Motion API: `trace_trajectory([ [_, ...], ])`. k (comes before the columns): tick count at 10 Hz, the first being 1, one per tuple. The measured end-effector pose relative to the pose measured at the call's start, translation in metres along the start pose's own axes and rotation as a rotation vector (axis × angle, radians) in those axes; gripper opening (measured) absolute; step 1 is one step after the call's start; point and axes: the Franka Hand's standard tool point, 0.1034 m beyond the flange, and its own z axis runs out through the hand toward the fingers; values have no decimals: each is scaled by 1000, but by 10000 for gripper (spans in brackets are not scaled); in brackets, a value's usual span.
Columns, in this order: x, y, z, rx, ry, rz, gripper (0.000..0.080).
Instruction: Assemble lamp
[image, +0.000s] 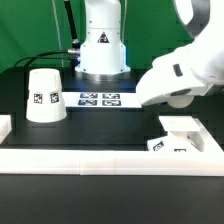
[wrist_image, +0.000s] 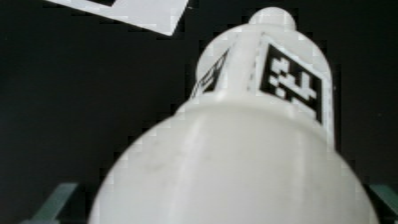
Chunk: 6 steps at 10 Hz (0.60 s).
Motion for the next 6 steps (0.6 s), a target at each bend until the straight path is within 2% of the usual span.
trace_trajectory([
  [3,-13,1,-32,-2,46,-35,577],
  [6,-25,9,-55,5,73,-42,577],
])
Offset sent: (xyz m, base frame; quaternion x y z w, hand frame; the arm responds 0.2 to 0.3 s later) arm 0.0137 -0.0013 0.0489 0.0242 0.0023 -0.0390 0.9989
